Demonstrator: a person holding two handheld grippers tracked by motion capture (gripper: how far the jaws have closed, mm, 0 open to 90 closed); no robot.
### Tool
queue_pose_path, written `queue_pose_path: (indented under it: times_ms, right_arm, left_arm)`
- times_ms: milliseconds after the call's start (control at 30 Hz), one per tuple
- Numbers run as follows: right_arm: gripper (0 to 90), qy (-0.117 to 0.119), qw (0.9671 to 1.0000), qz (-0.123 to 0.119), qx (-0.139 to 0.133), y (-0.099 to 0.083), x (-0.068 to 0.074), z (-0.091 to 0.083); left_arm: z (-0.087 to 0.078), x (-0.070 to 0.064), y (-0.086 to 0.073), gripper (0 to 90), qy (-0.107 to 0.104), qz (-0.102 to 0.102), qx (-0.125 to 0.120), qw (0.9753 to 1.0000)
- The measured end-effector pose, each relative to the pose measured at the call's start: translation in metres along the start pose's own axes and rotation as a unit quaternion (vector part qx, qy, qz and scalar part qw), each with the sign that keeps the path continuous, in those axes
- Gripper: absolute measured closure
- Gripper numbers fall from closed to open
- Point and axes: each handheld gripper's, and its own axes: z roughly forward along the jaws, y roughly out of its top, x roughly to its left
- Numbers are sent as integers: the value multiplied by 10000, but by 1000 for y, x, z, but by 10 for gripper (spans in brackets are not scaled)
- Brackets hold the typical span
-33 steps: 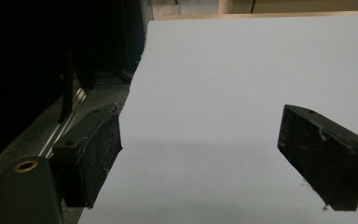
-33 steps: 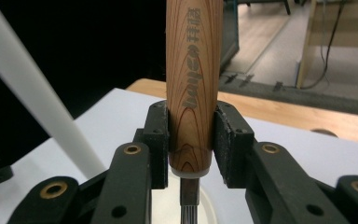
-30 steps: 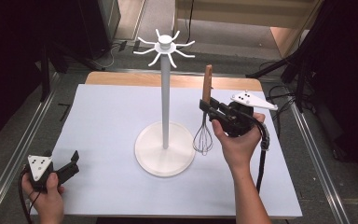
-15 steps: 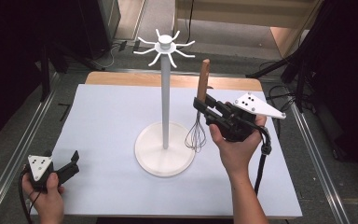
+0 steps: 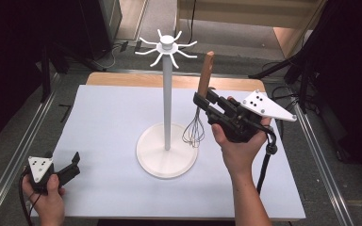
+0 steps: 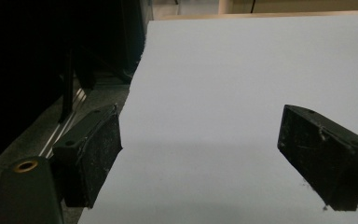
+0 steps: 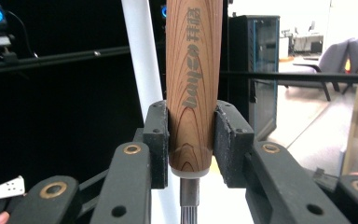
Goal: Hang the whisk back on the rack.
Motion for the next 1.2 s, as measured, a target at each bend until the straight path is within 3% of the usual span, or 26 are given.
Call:
queue_pose_path:
  times_ms: [600, 800, 1200]
  right_arm:
    - [701, 674, 9972, -285, -153, 8, -6, 7]
    - [701, 793, 9960, -392, -93, 9, -7, 11]
    - [701, 903, 9953, -339, -9, 10, -10, 14]
  left_arm:
    - [0, 0, 0, 142, -11, -5, 20, 10000]
    - [0, 0, 0, 142, -9, -4, 10, 10000]
    - [0, 0, 0, 142, -3, 2, 26, 10000]
